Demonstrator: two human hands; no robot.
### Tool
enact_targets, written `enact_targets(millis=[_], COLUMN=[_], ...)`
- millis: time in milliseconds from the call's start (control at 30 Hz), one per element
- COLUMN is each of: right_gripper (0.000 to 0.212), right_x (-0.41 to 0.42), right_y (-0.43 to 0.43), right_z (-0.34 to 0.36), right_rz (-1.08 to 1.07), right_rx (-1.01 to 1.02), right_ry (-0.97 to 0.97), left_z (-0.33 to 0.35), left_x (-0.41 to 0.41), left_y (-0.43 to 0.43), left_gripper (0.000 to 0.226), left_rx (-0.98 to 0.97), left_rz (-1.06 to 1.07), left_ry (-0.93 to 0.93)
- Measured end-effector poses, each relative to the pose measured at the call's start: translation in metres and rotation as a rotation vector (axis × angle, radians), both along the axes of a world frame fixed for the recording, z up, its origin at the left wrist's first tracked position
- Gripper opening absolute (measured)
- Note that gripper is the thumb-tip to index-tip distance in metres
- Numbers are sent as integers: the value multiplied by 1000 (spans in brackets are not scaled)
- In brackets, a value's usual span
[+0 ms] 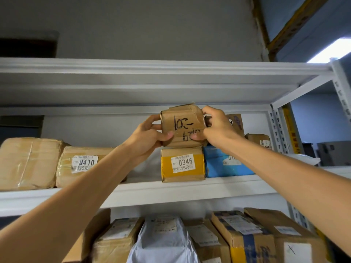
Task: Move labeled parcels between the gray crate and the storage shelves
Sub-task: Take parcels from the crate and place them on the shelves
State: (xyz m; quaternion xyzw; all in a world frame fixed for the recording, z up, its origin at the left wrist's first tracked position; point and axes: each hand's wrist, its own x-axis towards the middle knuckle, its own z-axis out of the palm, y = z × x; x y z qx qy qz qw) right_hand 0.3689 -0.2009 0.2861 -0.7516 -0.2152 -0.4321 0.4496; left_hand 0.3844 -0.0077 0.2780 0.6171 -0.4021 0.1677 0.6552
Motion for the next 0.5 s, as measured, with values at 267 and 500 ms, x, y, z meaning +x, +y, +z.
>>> enact_targets(millis=[267,500], right_gripper=[49,55], right_x=[-11,-36], right_y=[9,26], right_z=[-16,-7], right_rz=[64,352], right_rx=[154,424], right_ry=[-158,-184], left_z=[-8,-10], left_x=[-12,-23], left_y=[-7,-1], left_gripper=[13,21], left_rx=[-187,-329], left_rz=[7,-124], left_ry=[-104,-134])
